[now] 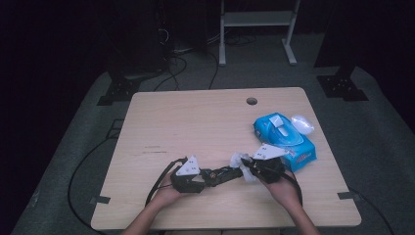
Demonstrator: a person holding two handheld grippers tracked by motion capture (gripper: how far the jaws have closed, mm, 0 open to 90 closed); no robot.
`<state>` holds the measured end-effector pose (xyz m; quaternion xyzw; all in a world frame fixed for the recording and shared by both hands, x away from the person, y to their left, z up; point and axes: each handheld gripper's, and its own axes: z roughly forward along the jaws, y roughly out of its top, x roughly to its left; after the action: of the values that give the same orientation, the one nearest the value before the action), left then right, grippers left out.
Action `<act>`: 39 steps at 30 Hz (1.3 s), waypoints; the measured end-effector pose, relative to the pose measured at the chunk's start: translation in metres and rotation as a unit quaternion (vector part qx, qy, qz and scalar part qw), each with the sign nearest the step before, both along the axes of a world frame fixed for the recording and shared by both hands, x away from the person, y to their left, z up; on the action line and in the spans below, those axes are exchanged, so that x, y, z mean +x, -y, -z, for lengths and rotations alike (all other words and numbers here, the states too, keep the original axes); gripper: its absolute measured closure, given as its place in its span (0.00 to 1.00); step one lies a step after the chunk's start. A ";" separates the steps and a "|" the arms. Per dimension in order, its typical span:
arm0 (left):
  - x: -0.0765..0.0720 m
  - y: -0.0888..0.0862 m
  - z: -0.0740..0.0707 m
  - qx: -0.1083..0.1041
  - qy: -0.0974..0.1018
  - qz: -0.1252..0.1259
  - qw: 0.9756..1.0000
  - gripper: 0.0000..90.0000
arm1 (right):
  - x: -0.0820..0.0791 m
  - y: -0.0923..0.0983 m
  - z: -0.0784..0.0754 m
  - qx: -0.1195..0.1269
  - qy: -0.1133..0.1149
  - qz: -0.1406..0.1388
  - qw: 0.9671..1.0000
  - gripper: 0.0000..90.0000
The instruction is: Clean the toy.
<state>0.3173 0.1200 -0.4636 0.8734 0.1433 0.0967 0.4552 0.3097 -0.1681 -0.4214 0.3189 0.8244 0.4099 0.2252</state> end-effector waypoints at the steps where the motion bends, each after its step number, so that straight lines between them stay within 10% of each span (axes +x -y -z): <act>1: 0.000 0.000 0.000 0.000 0.000 0.000 1.000 0.65 | 0.000 0.003 -0.002 0.004 -0.001 0.004 1.000 0.93; 17: 0.001 -0.002 0.000 0.000 0.000 -0.004 1.000 0.64 | -0.003 0.016 -0.018 -0.022 -0.003 -0.013 1.000 0.93; 30: 0.001 0.001 0.000 -0.002 -0.001 -0.003 1.000 0.64 | 0.008 -0.009 0.002 0.019 -0.048 -0.042 0.998 0.70; 39: 0.001 0.000 0.000 -0.001 0.002 -0.004 1.000 0.65 | 0.011 -0.002 0.003 0.017 -0.026 -0.002 1.000 0.91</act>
<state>0.3178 0.1198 -0.4631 0.8722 0.1457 0.1005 0.4559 0.3203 -0.1659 -0.4248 0.3318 0.8237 0.4154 0.1972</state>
